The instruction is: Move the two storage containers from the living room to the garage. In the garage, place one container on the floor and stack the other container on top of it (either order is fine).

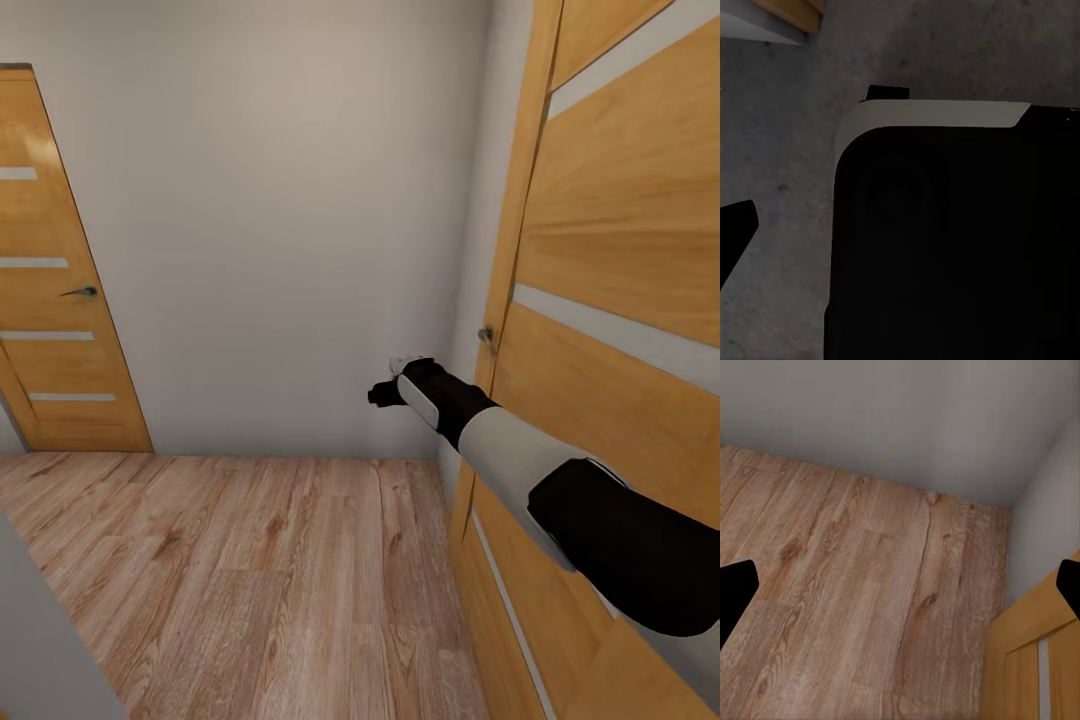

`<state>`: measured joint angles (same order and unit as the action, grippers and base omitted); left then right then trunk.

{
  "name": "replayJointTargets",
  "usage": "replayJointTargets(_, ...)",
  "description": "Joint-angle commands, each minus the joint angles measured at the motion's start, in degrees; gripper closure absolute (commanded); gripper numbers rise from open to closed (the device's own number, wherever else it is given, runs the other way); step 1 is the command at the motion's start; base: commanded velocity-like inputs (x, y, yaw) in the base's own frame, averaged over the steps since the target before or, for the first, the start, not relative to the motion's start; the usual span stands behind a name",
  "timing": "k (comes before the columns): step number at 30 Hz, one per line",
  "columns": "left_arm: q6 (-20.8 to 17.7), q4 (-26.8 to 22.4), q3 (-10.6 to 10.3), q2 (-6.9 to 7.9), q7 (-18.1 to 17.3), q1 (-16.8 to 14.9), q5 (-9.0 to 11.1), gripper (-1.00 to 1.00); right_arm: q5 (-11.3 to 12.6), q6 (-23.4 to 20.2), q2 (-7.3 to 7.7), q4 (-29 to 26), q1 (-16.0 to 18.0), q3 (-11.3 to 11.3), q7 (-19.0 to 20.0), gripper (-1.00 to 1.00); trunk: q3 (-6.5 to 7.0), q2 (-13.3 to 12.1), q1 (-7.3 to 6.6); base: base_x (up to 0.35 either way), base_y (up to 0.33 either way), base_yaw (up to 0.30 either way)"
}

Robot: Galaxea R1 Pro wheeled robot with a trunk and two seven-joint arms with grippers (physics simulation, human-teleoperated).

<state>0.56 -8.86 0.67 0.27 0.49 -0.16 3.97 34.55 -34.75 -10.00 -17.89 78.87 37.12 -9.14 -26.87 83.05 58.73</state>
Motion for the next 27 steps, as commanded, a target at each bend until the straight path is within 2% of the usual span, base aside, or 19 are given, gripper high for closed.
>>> replayJointTargets(1,0.1,0.0,0.0,0.0,0.0,0.0,0.4,-1.0,0.6,-0.1,0.0,0.0,0.1,0.3,-0.5,-1.0,-0.06,0.0,0.0,0.0,0.0,0.0)
replayJointTargets(24,0.1,0.0,0.0,0.01,0.0,0.0,0.4,-1.0,0.2,1.6,0.0,0.5,-1.4,0.5,-0.4,-1.0,-0.06,0.0,0.0,0.0,0.0,0.0)
replayJointTargets(27,0.1,0.0,0.0,0.04,0.0,0.0,0.4,-1.0,0.0,1.9,0.0,0.6,-3.5,0.5,-0.4,-1.0,-0.06,0.0,0.0,0.0,0.0,0.0)
